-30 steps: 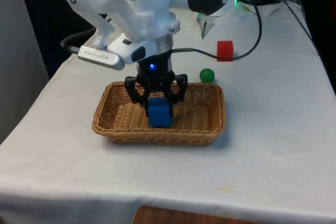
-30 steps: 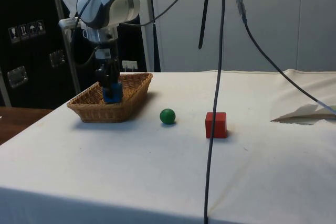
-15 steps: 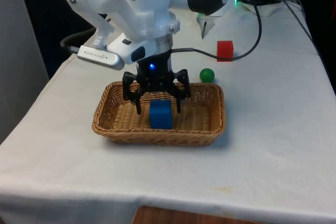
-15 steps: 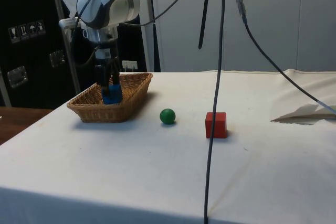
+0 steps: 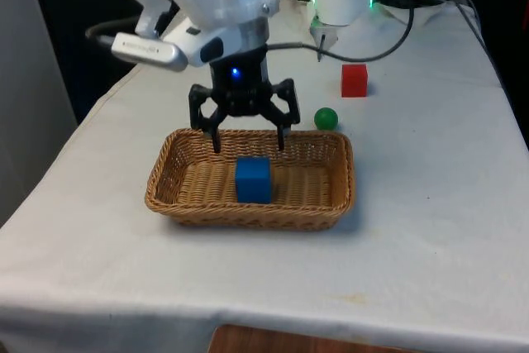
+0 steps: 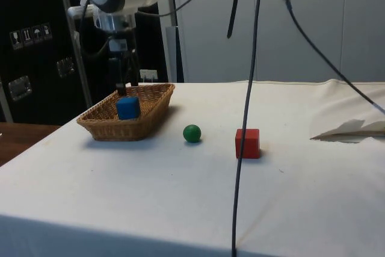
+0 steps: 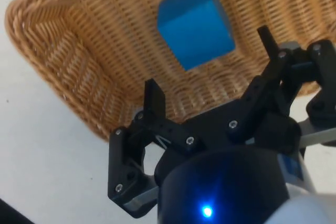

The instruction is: Place all non-red objects into the basket.

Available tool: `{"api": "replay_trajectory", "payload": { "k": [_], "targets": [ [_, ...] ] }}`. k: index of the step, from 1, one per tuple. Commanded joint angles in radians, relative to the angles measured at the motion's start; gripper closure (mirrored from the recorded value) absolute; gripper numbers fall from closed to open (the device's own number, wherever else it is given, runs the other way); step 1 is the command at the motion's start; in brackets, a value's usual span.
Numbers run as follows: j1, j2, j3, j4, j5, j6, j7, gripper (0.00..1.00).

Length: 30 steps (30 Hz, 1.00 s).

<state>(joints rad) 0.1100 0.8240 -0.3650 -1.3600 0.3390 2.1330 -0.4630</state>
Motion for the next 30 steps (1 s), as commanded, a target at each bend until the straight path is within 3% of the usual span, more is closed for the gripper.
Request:
{"api": "replay_trajectory", "payload": {
  "k": [1, 4, 5, 6, 14, 15, 23, 24, 25, 26, 30],
  "targets": [
    [0.007, -0.021, -0.005, -0.022, -0.007, 0.004, 0.001, 0.00],
    [0.009, -0.049, -0.004, -0.046, -0.014, 0.001, 0.000, 0.00],
    [0.004, -0.048, 0.000, -0.045, -0.012, -0.001, -0.001, 0.00],
    [0.010, -0.065, -0.004, -0.060, -0.017, 0.000, 0.000, 0.00],
    [0.015, -0.131, -0.004, -0.122, -0.025, 0.002, -0.005, 0.00],
    [0.010, -0.125, 0.000, -0.113, -0.021, -0.005, -0.005, 0.00],
    [0.025, -0.183, -0.005, -0.182, -0.028, 0.005, -0.005, 0.00],
    [0.016, -0.167, 0.000, -0.161, -0.022, -0.005, -0.008, 0.00],
    [0.018, -0.173, 0.000, -0.168, -0.022, -0.005, -0.008, 0.00],
    [0.028, -0.199, -0.005, -0.199, -0.030, 0.006, -0.005, 0.00],
    [0.037, -0.241, -0.006, -0.247, -0.036, 0.009, -0.005, 0.00]
  ]
}}
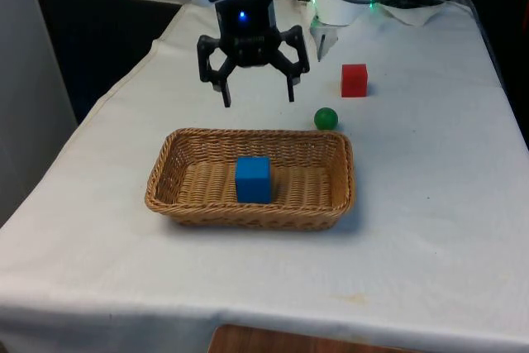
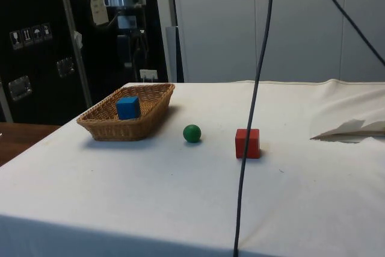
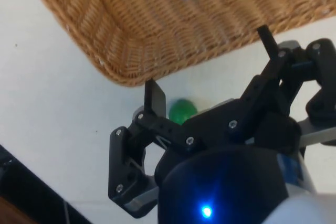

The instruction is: Place all non-red objects into the basket.

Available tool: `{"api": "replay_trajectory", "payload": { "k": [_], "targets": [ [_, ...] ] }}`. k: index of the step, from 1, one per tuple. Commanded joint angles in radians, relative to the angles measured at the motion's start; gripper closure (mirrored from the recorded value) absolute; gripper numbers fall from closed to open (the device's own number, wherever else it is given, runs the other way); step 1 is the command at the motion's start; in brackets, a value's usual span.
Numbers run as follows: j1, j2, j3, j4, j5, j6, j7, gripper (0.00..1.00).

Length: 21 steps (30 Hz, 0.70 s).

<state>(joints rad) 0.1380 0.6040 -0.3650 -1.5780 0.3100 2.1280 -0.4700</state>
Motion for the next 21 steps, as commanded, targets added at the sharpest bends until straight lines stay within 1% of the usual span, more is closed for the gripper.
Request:
{"api": "replay_trajectory", "payload": {
  "k": [1, 3, 4, 5, 6, 7, 10, 11, 12, 14, 19, 20, 21],
  "targets": [
    [0.009, -0.021, -0.006, -0.029, -0.007, 0.014, 0.002, 0.00],
    [0.014, -0.047, -0.006, -0.057, -0.011, 0.015, 0.003, 0.00],
    [0.005, -0.026, 0.000, -0.029, -0.003, 0.000, 0.000, 0.00],
    [0.016, -0.054, -0.006, -0.065, -0.012, 0.016, 0.003, 0.00],
    [0.017, -0.062, -0.005, -0.074, -0.013, 0.016, 0.003, 0.00],
    [0.021, -0.079, -0.005, -0.092, -0.014, 0.017, 0.004, 0.00],
    [0.026, -0.102, -0.003, -0.118, -0.016, 0.020, 0.005, 0.00],
    [0.016, -0.086, 0.003, -0.095, -0.007, 0.002, 0.000, 0.00],
    [0.027, -0.109, -0.003, -0.126, -0.017, 0.021, 0.006, 0.00],
    [0.032, -0.131, -0.001, -0.152, -0.020, 0.024, 0.007, 0.00],
    [0.038, -0.172, 0.003, -0.198, -0.026, 0.031, 0.012, 0.00],
    [0.030, -0.161, 0.008, -0.182, -0.019, 0.013, 0.006, 0.00],
    [0.039, -0.180, 0.004, -0.207, -0.027, 0.032, 0.013, 0.00]
  ]
}}
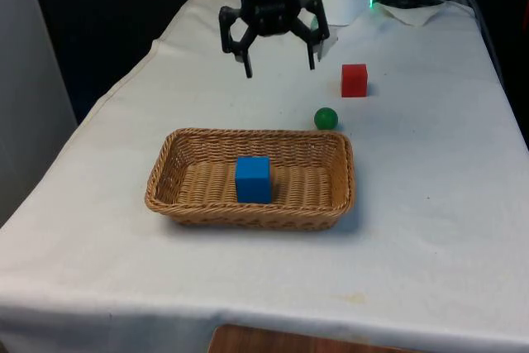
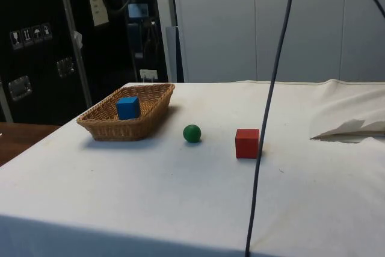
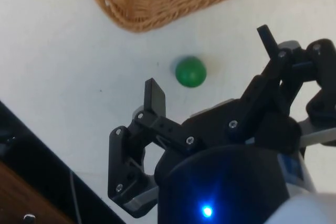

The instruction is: Place all non-red objects into the basket.

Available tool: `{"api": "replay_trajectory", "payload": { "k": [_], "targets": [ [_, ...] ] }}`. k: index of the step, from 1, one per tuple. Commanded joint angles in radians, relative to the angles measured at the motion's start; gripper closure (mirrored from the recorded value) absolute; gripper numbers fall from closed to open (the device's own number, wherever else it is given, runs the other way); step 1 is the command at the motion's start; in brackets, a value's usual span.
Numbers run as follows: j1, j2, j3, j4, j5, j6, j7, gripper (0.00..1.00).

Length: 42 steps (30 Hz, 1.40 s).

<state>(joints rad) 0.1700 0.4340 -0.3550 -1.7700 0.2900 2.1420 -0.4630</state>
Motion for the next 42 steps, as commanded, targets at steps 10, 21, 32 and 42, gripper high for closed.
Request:
{"api": "replay_trajectory", "payload": {
  "k": [10, 21, 32, 42],
  "targets": [
    [0.015, -0.103, 0.010, -0.117, -0.017, 0.031, 0.013, 0.00],
    [0.015, -0.182, 0.032, -0.215, -0.031, 0.074, 0.022, 0.00],
    [0.013, -0.256, 0.051, -0.295, -0.062, 0.099, 0.049, 0.00],
    [0.012, -0.309, 0.074, -0.357, -0.094, 0.104, 0.086, 0.00]
  ]
}}
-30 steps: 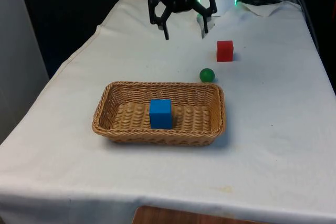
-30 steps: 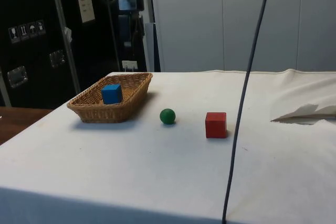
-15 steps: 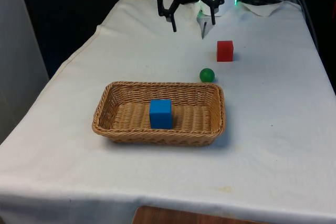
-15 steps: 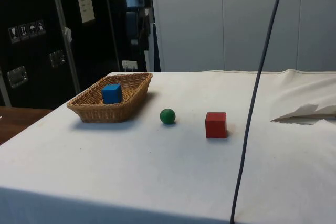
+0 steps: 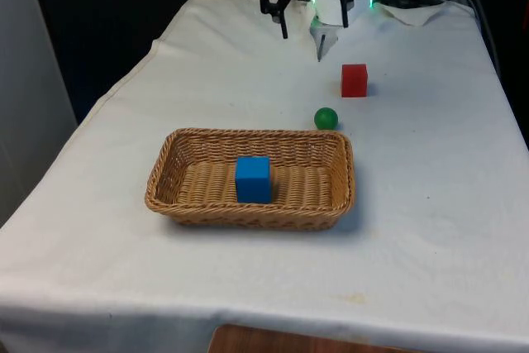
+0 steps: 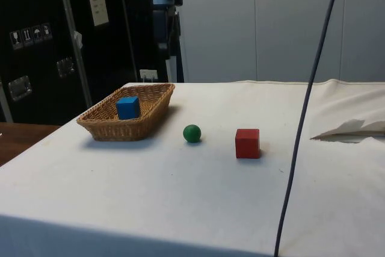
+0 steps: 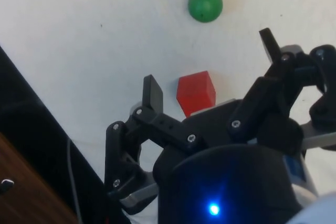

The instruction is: Place all non-red objects into the basket.

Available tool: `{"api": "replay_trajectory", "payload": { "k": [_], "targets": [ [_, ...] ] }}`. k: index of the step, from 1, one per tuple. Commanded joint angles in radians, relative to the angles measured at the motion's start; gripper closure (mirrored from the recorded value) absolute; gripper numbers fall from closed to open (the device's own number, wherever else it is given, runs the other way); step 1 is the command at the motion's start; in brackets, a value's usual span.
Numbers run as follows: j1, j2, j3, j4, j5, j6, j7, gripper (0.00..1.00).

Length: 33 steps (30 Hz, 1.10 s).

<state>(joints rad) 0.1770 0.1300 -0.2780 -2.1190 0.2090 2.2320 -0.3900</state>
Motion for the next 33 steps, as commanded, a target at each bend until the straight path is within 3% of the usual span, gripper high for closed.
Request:
{"api": "replay_trajectory", "payload": {
  "k": [1, 5, 6, 7, 13, 14, 16, 23, 24, 26, 32, 33],
  "targets": [
    [0.005, -0.012, 0.001, -0.016, -0.019, 0.015, 0.022, 0.00],
    [0.004, -0.023, 0.010, -0.034, -0.034, 0.019, 0.039, 0.00],
    [0.000, -0.017, 0.011, -0.023, -0.017, 0.002, 0.022, 0.00],
    [0.005, -0.024, 0.011, -0.039, -0.039, 0.021, 0.044, 0.00],
    [0.003, -0.031, 0.024, -0.071, -0.068, 0.046, 0.075, 0.00],
    [0.000, -0.026, 0.026, -0.061, -0.051, 0.028, 0.059, 0.00],
    [0.004, -0.032, 0.029, -0.092, -0.074, 0.069, 0.087, 0.00],
    [0.004, -0.036, 0.042, -0.144, -0.072, 0.131, 0.107, 0.00],
    [0.000, -0.028, 0.045, -0.134, -0.059, 0.115, 0.091, 0.00],
    [0.003, -0.035, 0.050, -0.162, -0.066, 0.153, 0.113, 0.00],
    [0.003, -0.028, 0.065, -0.184, -0.057, 0.184, 0.130, 0.00],
    [0.000, -0.029, 0.064, -0.177, -0.058, 0.167, 0.120, 0.00]
  ]
}}
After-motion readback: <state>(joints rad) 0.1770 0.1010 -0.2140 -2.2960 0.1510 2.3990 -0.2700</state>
